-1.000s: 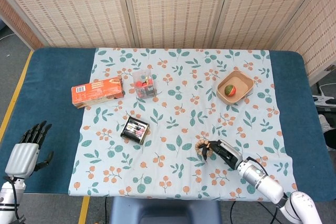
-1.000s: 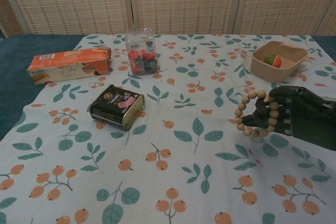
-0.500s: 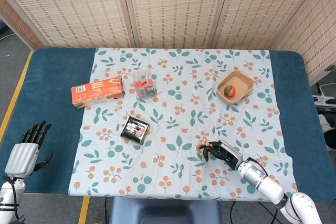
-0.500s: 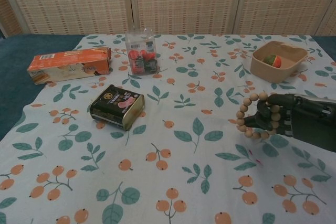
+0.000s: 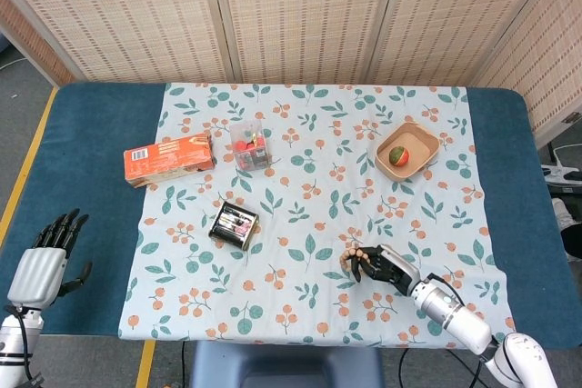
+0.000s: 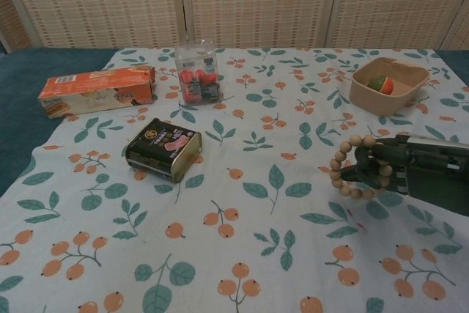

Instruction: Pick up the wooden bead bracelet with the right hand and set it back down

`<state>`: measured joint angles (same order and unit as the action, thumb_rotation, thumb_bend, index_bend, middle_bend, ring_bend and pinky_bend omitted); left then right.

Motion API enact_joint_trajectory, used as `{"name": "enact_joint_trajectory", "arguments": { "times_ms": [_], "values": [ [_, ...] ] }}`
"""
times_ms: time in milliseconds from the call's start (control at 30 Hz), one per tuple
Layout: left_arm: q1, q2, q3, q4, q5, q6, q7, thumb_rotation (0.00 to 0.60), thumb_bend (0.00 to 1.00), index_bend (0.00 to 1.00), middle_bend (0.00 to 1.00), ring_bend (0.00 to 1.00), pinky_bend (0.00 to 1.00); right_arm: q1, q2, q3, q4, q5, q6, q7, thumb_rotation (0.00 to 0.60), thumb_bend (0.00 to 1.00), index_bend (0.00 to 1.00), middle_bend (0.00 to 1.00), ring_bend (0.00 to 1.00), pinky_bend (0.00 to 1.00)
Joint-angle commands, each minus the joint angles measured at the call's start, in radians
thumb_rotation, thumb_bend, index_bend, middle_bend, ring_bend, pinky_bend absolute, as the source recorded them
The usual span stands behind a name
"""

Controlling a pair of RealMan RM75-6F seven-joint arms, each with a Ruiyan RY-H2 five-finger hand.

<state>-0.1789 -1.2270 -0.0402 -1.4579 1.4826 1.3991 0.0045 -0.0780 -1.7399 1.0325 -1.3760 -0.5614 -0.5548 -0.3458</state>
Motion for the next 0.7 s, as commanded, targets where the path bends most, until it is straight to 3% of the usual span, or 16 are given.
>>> {"name": "enact_joint_trajectory", "arguments": {
  "times_ms": [33, 333, 567, 700],
  "values": [
    [0.000, 0.000, 0.000, 0.000, -0.001, 0.000, 0.000, 0.600, 0.42, 0.00, 0.00, 0.00, 0.16, 0.002, -0.003, 0.000, 0.008, -0.006, 0.001, -0.015, 0.518, 1.00, 0.56, 0.65, 0.19, 0.01],
    [0.000, 0.001, 0.000, -0.001, -0.001, -0.001, -0.002, 0.600, 0.42, 0.00, 0.00, 0.00, 0.16, 0.006, -0.022, 0.027, -0.003, -0.069, 0.070, -0.136, 0.600, 1.00, 0.54, 0.65, 0.18, 0.02],
    [0.001, 0.002, 0.002, -0.003, 0.006, 0.004, -0.002, 0.600, 0.42, 0.00, 0.00, 0.00, 0.16, 0.028, -0.151, 0.146, -0.066, -0.331, 0.305, -0.542, 0.600, 1.00, 0.54, 0.65, 0.18, 0.02],
    [0.002, 0.003, 0.002, -0.005, 0.008, 0.007, -0.001, 0.600, 0.42, 0.00, 0.00, 0.00, 0.16, 0.100, -0.209, 0.199, -0.030, -0.474, 0.347, -0.733, 0.600, 1.00, 0.54, 0.65, 0.18, 0.02]
  ]
}}
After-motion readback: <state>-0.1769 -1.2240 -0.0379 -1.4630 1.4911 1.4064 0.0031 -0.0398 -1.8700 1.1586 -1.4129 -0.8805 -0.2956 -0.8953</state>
